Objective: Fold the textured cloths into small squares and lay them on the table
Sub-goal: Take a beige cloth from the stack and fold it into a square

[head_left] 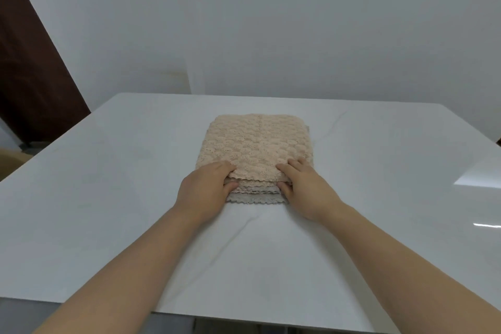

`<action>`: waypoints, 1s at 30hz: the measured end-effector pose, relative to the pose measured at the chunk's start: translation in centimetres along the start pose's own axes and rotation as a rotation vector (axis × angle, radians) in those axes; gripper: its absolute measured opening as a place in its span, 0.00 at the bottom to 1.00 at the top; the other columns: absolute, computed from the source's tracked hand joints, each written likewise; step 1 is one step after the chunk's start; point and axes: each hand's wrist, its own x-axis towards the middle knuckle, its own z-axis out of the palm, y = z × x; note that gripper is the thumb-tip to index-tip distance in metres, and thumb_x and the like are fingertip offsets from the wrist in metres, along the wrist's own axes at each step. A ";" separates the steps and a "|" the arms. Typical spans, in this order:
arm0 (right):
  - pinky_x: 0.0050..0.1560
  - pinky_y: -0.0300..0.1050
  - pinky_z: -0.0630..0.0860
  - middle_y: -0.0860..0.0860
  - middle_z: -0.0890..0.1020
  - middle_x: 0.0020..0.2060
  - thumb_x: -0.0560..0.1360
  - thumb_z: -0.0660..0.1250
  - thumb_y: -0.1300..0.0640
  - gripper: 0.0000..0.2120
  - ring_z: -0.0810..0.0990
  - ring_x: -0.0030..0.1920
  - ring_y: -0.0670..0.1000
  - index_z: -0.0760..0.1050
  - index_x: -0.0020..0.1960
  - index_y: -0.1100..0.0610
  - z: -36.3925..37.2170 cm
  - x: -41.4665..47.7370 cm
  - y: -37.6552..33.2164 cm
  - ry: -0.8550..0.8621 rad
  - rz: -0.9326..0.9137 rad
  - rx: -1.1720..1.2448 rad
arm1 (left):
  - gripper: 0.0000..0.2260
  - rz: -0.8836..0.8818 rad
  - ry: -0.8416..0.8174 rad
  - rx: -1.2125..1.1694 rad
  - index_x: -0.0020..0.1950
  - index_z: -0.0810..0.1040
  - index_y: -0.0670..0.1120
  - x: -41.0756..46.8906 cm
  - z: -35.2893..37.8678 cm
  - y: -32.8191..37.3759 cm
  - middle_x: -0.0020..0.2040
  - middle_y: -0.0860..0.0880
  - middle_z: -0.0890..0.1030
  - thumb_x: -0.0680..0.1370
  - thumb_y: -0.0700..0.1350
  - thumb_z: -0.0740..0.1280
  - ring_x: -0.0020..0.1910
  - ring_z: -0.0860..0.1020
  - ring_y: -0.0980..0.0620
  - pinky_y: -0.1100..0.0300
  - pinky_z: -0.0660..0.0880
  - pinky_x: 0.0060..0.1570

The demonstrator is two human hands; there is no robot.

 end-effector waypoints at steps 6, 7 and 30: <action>0.72 0.59 0.66 0.53 0.72 0.70 0.83 0.59 0.47 0.23 0.63 0.74 0.59 0.66 0.76 0.52 -0.5 1.7 -0.6 -0.064 -0.002 -0.010 | 0.17 -0.008 -0.032 -0.034 0.70 0.77 0.54 1.1 -0.7 -1.0 0.67 0.57 0.79 0.82 0.55 0.66 0.66 0.75 0.53 0.54 0.74 0.59; 0.72 0.61 0.65 0.52 0.72 0.71 0.83 0.58 0.44 0.24 0.64 0.75 0.58 0.66 0.77 0.52 -1.0 1.8 -0.7 -0.089 0.004 -0.033 | 0.17 -0.007 -0.053 -0.041 0.70 0.77 0.54 1.2 -1.0 -1.0 0.67 0.57 0.78 0.82 0.55 0.65 0.67 0.75 0.53 0.54 0.74 0.61; 0.52 0.52 0.80 0.46 0.84 0.47 0.80 0.68 0.51 0.06 0.81 0.50 0.51 0.81 0.52 0.53 -7.6 4.8 2.2 -0.016 -0.009 0.076 | 0.06 -0.115 -0.091 -0.086 0.46 0.82 0.53 5.7 -3.9 0.0 0.43 0.56 0.83 0.80 0.52 0.71 0.44 0.79 0.54 0.56 0.76 0.47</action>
